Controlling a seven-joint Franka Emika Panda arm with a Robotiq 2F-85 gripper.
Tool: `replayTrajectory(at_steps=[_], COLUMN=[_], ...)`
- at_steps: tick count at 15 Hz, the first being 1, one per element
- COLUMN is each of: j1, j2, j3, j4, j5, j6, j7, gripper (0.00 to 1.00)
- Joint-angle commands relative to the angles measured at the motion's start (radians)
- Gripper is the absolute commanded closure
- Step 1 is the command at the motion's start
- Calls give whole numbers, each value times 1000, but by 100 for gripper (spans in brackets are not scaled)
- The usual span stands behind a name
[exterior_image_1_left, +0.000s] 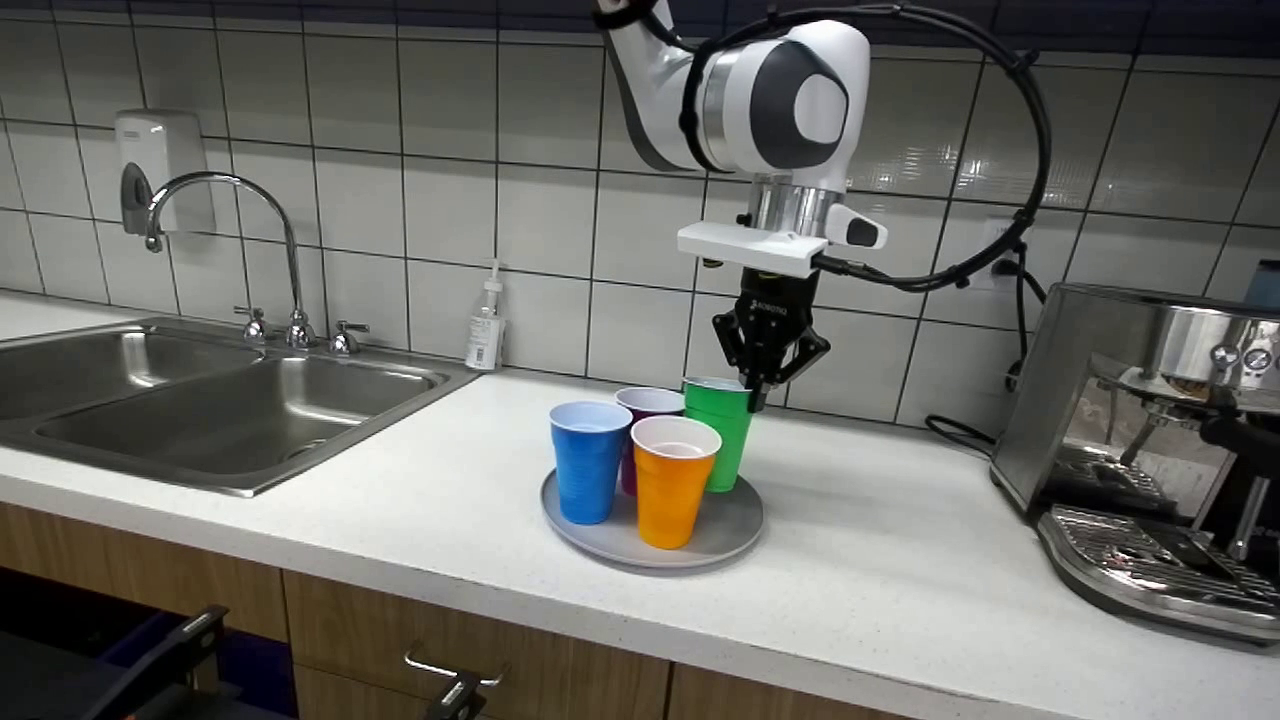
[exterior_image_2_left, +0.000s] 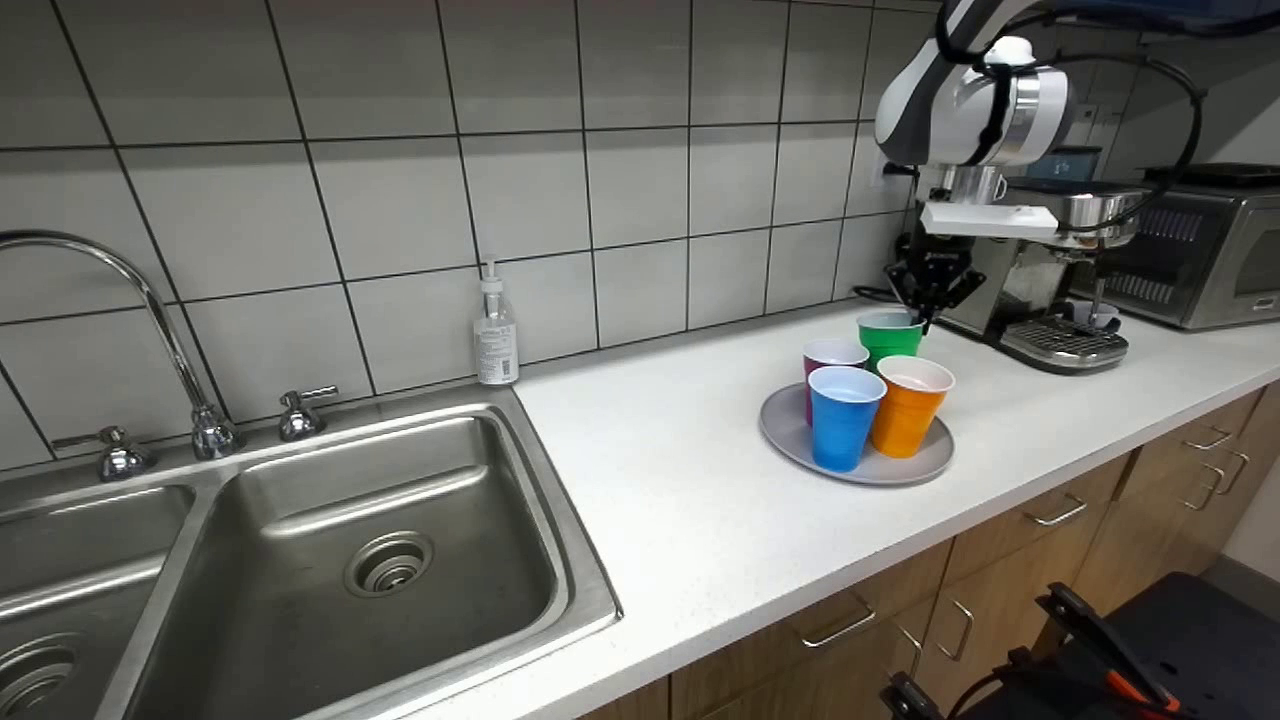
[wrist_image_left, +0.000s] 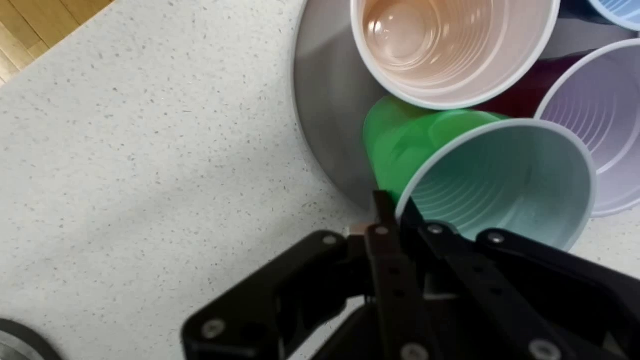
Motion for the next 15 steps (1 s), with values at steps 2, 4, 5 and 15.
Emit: replayTrajectory(at_steps=[2,4,5,15], j1=[-4,-5,-5,-11], j2=[-13,-12,-11,11], j3=[7,6,6,6], j4=[-11,-9,-9,5], j5=[5,5,5,11], j6=[8,9,9,13], j7=[-18,-17,-17,-19], gripper=[99,99,99,99])
